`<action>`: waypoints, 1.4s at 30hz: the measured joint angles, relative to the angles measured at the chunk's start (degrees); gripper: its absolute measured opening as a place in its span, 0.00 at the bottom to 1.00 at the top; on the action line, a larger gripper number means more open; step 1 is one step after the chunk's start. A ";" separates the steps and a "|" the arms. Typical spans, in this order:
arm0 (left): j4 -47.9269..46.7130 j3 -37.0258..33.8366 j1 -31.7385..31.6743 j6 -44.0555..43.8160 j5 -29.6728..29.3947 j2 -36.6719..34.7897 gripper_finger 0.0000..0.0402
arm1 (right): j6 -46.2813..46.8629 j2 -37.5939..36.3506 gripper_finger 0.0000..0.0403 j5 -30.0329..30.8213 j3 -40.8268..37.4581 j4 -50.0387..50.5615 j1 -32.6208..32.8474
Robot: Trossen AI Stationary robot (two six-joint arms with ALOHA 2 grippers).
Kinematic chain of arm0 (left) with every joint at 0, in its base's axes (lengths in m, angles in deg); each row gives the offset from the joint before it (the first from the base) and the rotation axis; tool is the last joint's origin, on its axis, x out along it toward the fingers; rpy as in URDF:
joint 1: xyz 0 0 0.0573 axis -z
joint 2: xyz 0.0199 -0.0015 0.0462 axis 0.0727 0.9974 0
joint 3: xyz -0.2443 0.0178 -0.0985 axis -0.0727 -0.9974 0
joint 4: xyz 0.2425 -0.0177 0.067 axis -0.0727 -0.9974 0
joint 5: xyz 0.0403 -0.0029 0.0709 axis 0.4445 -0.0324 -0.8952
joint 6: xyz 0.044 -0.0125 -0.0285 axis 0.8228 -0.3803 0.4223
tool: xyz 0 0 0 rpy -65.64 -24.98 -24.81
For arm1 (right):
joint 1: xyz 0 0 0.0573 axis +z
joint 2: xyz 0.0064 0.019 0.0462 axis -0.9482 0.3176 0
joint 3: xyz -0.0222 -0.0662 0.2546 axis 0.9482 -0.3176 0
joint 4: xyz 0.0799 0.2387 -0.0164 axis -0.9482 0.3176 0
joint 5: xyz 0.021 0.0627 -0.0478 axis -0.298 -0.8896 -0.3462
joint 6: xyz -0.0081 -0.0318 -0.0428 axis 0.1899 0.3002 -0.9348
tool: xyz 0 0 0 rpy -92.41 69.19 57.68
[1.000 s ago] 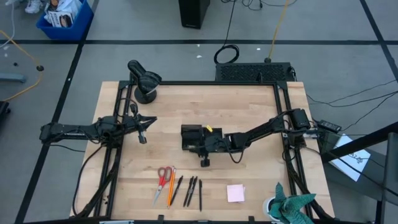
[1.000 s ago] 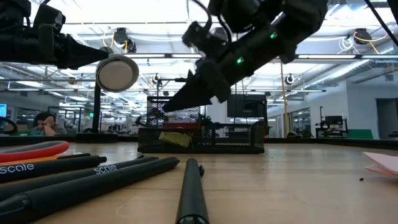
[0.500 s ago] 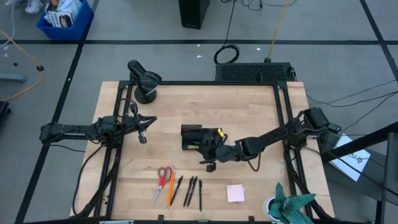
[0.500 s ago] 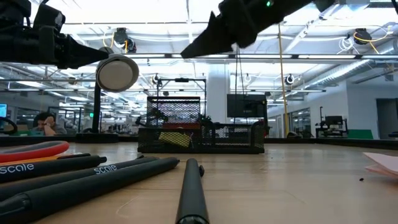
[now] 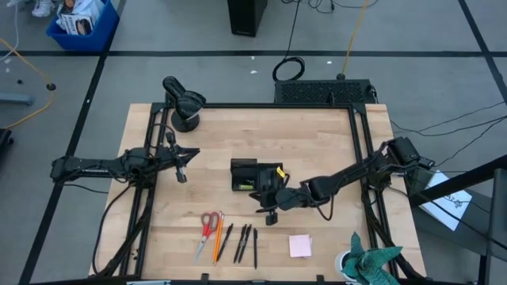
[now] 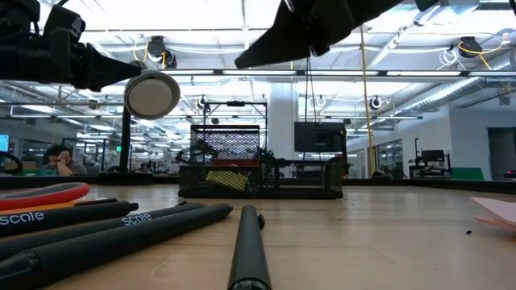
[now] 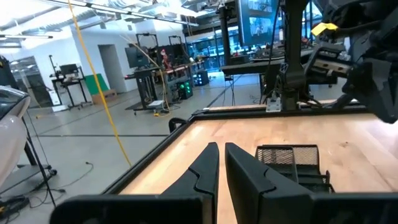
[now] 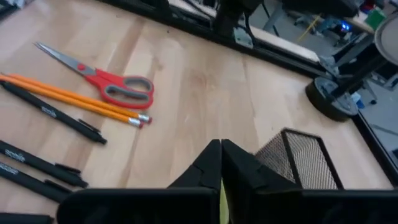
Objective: Pick and place office supplies into organizer
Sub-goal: Put the yellow pencil into the black desk organizer
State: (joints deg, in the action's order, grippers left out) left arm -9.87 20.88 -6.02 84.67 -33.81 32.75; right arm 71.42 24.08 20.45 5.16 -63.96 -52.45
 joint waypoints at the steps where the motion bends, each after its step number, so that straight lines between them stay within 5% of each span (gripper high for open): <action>1: -0.10 -0.02 0.00 0.05 0.00 0.00 0.09 | 0.05 0.00 0.00 0.05 0.00 0.39 -0.08; 9: -0.16 0.00 0.00 0.18 0.00 0.00 0.09 | 0.08 0.02 0.00 -0.06 -2.53 -1.39 -1.21; 16: -0.21 0.00 0.00 0.22 0.00 0.00 0.09 | 0.07 0.02 0.00 -8.94 -5.30 -4.51 -1.82; 25: -0.29 0.00 0.00 -2.95 -2.25 0.00 0.09 | -0.01 0.04 0.00 0.61 -6.05 -4.38 -1.91; 34: -3.60 -0.01 0.00 -2.35 -0.33 0.51 0.09 | 0.29 -3.05 0.00 -4.48 -6.31 -1.33 -3.18; 42: -3.73 0.00 0.00 -2.33 2.81 3.50 0.09 | 0.72 -5.74 0.00 -4.62 -14.36 -8.96 -4.66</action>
State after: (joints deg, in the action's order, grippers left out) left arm -13.60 20.88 -6.02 82.34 -31.00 36.26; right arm 72.15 18.35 15.83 -9.20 -72.91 -57.11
